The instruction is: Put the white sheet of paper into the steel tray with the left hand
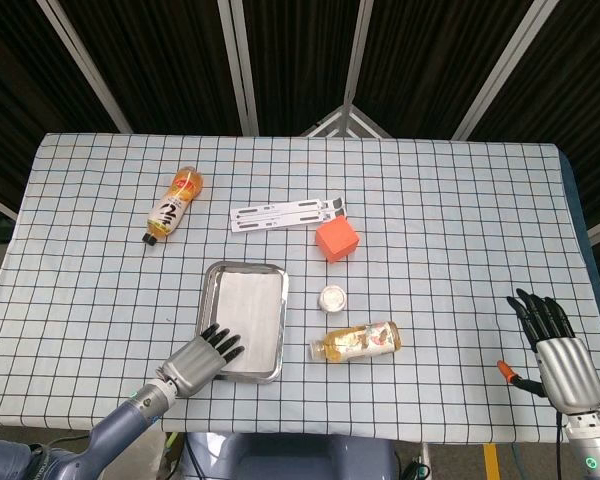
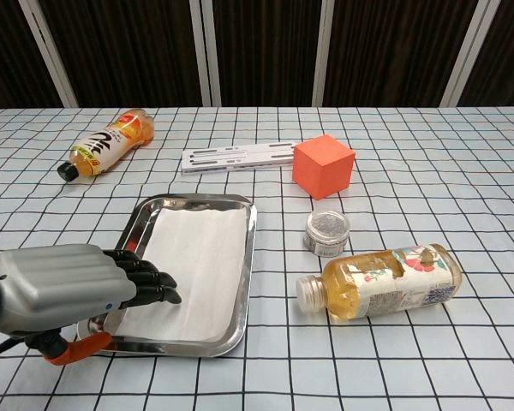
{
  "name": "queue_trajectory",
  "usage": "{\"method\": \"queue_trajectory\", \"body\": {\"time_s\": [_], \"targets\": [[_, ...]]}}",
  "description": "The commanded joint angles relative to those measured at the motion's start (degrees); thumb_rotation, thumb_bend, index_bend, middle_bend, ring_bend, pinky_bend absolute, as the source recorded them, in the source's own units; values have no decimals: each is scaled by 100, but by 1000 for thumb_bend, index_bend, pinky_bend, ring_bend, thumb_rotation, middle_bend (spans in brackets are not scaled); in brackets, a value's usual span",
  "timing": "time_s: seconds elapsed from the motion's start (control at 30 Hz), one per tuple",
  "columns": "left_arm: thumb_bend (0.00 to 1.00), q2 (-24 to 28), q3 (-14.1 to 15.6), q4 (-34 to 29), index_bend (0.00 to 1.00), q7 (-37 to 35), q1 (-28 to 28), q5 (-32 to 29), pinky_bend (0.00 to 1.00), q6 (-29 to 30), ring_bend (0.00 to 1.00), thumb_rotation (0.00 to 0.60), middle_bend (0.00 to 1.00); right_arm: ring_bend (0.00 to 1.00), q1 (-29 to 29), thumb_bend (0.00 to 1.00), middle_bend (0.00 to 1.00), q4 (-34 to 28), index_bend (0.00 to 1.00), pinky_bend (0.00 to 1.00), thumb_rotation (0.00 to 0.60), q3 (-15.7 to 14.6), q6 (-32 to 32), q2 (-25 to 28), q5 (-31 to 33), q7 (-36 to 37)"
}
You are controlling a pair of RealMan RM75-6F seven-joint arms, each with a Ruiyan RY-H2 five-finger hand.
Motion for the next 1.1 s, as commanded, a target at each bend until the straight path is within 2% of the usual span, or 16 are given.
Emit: {"method": "queue_trajectory", "body": {"time_s": [0.03, 0.63, 0.83, 0.93, 1.1], "targets": [[607, 7, 37, 8, 0, -21, -23, 8, 0, 7, 0, 600, 0, 0, 0, 290, 0, -1, 0, 0, 600, 1, 0, 0, 1, -3], [608, 103, 270, -25, 0, -88, -171, -28, 0, 120, 0, 600, 0, 0, 0, 290, 0, 1, 0, 0, 600, 4, 4, 0, 2, 4], [600, 50, 203, 14, 0, -463, -60, 361, 0, 312, 0, 600, 0, 0, -2, 290, 0, 13, 0, 0, 600, 9, 20, -10, -6, -16], [566, 69, 120, -21, 0, -787, 35, 706, 0, 461, 0, 600, 0, 0, -3, 290, 0, 25, 0, 0, 600, 9, 27, -8, -12, -13], [424, 249, -16, -278, 0, -1093, 185, 1117, 0, 826, 0, 600, 0, 0, -2, 290, 0, 43, 0, 0, 600, 15, 35, -9, -10, 2]]}}
